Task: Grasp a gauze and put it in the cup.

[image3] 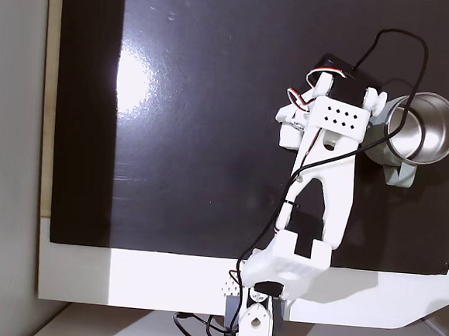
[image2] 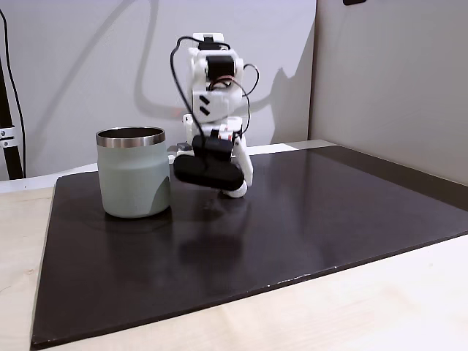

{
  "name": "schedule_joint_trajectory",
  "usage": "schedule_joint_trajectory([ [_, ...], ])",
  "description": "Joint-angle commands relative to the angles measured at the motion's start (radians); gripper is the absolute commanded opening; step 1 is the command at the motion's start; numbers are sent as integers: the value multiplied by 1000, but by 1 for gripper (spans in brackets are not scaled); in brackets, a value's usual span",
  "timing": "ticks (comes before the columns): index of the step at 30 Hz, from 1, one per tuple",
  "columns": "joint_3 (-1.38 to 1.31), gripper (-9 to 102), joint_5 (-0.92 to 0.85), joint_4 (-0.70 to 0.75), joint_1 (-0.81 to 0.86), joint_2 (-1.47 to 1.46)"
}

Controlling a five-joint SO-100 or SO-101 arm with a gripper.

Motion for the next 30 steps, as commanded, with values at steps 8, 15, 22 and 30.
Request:
schedule_joint_trajectory([
  [8, 169, 27, 40, -120, -71, 69],
  [15, 212, 3, 72, -153, -83, 107],
  [22, 210, 0, 60, -130, -67, 146],
  [30, 212, 0, 80, -63, -64, 368],
])
